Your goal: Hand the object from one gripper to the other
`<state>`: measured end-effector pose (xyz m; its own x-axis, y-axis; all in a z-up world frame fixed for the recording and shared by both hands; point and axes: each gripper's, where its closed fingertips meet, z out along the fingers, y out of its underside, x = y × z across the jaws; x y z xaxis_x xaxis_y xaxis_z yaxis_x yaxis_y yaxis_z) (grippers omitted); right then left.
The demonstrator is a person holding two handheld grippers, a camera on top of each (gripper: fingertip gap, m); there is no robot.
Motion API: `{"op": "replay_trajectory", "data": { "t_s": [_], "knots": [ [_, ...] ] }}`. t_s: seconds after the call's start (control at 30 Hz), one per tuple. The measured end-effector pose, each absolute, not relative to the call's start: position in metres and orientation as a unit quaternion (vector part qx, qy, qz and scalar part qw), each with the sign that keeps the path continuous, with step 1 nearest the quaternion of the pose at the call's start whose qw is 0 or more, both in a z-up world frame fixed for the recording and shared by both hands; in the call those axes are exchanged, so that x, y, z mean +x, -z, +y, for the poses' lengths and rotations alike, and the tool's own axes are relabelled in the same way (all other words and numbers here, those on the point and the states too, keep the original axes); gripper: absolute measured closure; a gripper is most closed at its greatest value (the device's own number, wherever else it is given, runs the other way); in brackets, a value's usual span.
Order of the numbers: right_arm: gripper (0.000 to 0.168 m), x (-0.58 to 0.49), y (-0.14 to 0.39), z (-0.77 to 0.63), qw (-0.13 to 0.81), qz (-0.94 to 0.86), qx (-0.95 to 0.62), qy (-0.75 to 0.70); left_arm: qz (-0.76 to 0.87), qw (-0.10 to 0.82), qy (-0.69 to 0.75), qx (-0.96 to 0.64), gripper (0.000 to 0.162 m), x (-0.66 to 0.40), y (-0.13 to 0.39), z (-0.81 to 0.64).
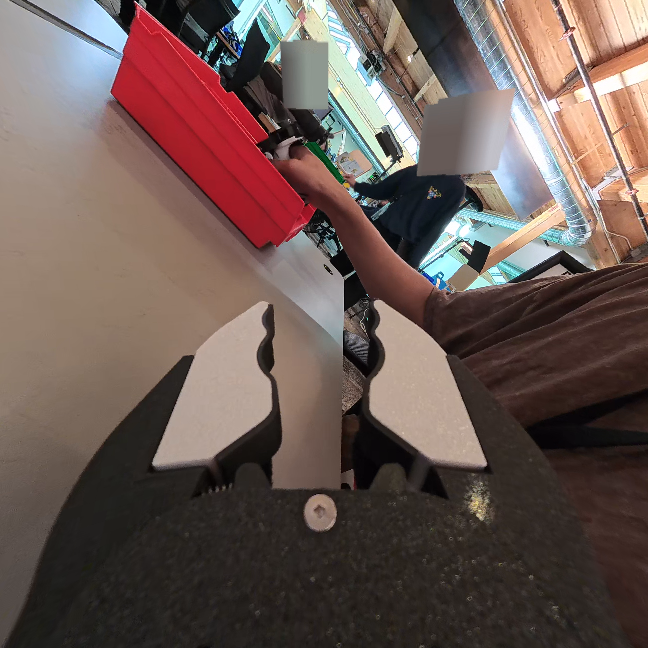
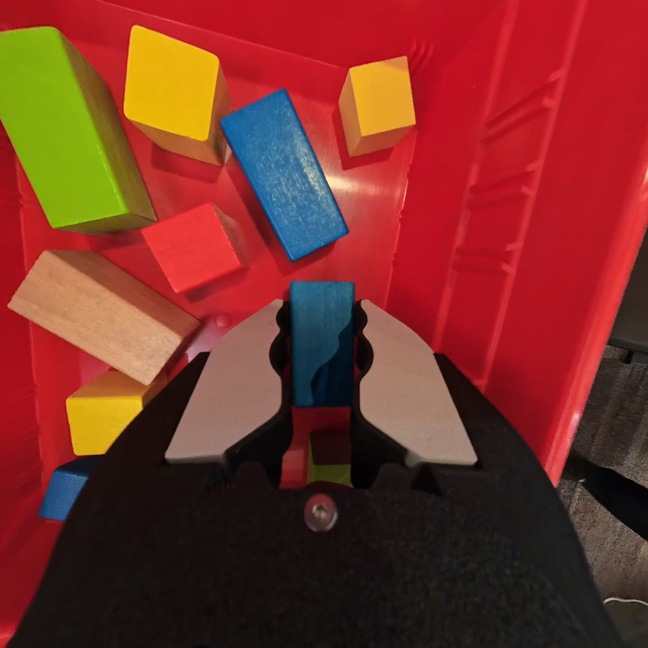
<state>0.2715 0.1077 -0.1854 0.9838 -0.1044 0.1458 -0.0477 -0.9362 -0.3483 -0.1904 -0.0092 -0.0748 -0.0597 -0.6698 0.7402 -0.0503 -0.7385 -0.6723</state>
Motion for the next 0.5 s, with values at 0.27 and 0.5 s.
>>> {"op": "replay_trajectory", "data": {
  "t_s": [0.27, 0.5],
  "knots": [
    [0.132, 0.2712, 0.1868, 0.1043, 0.16, 0.044, -0.983, 0.078, 0.274, 0.229, 0.676, -0.644, 0.111, -0.1914, 0.0739, -0.0082],
    [0.134, 0.2709, 0.1827, 0.1037, 0.163, 0.042, -0.983, 0.077, 0.274, 0.228, 0.676, -0.645, 0.111, -0.1906, 0.0752, -0.0085]
  ]
}}
